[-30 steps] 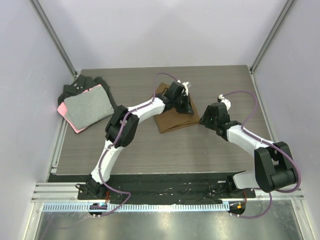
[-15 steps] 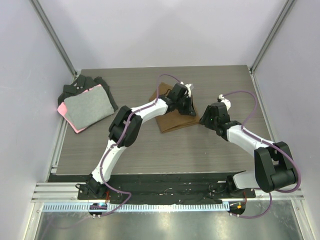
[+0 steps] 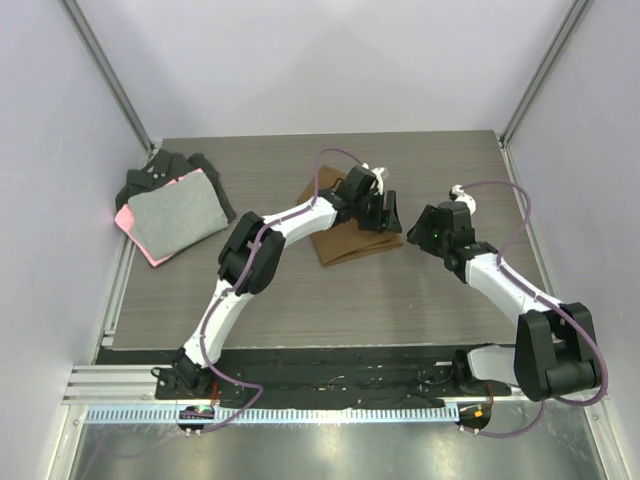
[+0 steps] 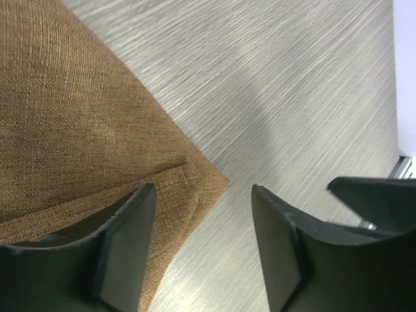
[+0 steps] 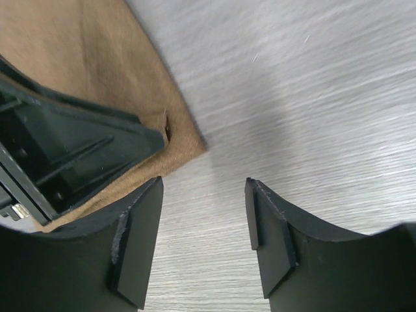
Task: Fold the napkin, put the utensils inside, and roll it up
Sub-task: Fold the napkin
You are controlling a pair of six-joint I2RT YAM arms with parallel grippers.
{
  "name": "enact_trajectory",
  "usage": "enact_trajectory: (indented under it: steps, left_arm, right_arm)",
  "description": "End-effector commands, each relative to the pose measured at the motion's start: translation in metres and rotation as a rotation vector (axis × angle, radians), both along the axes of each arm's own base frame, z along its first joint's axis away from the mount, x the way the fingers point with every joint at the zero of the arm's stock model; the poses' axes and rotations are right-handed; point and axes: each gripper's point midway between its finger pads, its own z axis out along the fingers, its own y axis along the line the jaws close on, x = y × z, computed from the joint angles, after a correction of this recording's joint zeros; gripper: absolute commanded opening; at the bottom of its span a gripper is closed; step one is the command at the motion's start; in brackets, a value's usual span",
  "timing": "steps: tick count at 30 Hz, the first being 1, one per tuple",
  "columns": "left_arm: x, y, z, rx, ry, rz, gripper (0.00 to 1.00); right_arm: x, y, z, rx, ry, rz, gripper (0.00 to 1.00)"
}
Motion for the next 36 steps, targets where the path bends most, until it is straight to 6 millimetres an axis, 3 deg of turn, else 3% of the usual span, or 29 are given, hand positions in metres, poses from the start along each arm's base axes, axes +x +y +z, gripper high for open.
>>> enact_trajectory:
  steps: [1, 6, 7, 9, 10, 11, 12, 13, 14, 18, 24, 25, 29, 36]
  left_arm:
    - [0.012, -0.006, 0.088, -0.106, -0.137, 0.001, 0.70]
    - [0.025, 0.013, 0.128, -0.146, -0.180, 0.052, 0.80]
    - [0.030, 0.023, 0.129, -0.139, -0.180, 0.074, 0.82]
    - [0.036, 0.041, 0.151, -0.151, -0.219, 0.118, 0.89]
    - [0.034, 0.051, 0.142, -0.127, -0.200, 0.135, 0.90]
    - [0.042, 0.067, 0.142, -0.116, -0.204, 0.168, 0.91]
    - [0.042, 0.078, 0.158, -0.125, -0.228, 0.189, 0.91]
    - [0.040, 0.091, 0.144, -0.097, -0.204, 0.210, 0.92]
    - [0.045, 0.108, 0.145, -0.085, -0.204, 0.245, 0.92]
    - [0.035, 0.159, 0.140, -0.059, -0.179, 0.323, 0.93]
    - [0.021, 0.211, 0.120, -0.018, -0.121, 0.413, 0.94]
    - [0.018, 0.215, 0.126, -0.029, -0.127, 0.419, 0.94]
    - [0.012, 0.229, 0.117, -0.021, -0.105, 0.443, 0.94]
    - [0.008, 0.237, 0.111, -0.023, -0.086, 0.447, 0.94]
  right_arm:
    - [0.018, -0.001, 0.045, 0.033, -0.126, 0.050, 0.63]
    - [0.029, 0.011, 0.042, 0.071, -0.110, 0.146, 0.65]
    - [0.031, 0.016, 0.041, 0.086, -0.109, 0.174, 0.66]
    - [0.038, 0.017, 0.042, 0.085, -0.115, 0.202, 0.67]
    - [0.040, 0.019, 0.033, 0.087, -0.091, 0.217, 0.67]
    - [0.045, 0.024, 0.037, 0.098, -0.095, 0.245, 0.67]
    - [0.047, 0.026, 0.034, 0.097, -0.087, 0.267, 0.67]
    - [0.049, 0.029, 0.024, 0.099, -0.060, 0.285, 0.67]
    - [0.054, 0.033, 0.026, 0.107, -0.062, 0.307, 0.67]
    - [0.063, 0.033, 0.008, 0.077, -0.023, 0.342, 0.68]
    - [0.068, 0.034, -0.015, 0.051, 0.036, 0.376, 0.67]
    - [0.068, 0.034, -0.018, 0.053, 0.042, 0.382, 0.66]
    - [0.068, 0.036, -0.031, 0.056, 0.070, 0.398, 0.64]
    - [0.069, 0.038, -0.043, 0.065, 0.097, 0.410, 0.56]
